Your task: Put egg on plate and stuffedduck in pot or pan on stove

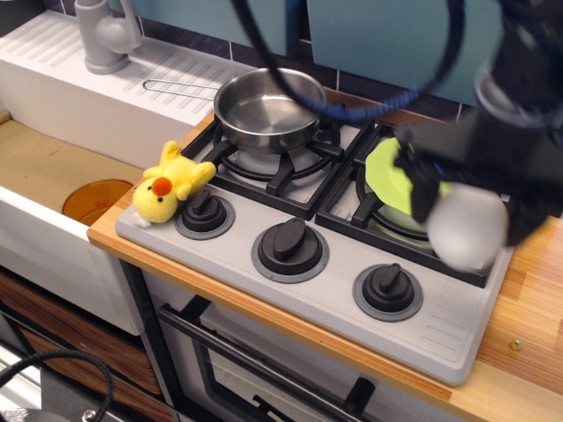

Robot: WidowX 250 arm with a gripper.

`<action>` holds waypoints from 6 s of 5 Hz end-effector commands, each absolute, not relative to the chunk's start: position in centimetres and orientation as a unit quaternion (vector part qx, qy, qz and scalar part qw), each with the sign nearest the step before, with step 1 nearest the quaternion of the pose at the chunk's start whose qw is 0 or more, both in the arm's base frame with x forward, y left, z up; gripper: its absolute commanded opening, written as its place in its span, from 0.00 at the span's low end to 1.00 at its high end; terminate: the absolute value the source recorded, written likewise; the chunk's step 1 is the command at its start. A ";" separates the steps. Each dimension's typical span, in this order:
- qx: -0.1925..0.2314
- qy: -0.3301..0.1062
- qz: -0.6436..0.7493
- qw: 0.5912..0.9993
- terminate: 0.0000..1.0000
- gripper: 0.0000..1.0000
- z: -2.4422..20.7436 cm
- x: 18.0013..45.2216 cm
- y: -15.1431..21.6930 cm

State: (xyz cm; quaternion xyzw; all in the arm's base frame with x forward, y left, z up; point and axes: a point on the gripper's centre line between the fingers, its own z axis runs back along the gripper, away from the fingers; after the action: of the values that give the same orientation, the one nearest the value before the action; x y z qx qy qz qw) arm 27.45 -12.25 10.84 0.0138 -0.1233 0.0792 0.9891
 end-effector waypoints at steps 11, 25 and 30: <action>0.008 -0.132 0.055 0.990 0.00 1.00 14.1 31.4 -9.8; 0.059 -0.250 0.061 0.965 0.00 1.00 6.5 30.6 10.8; 0.051 -0.248 0.089 0.963 0.00 0.00 4.0 27.6 8.9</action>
State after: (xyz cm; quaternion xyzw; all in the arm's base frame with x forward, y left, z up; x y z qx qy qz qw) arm 27.31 9.26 3.68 0.0504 -0.2489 0.0951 0.9625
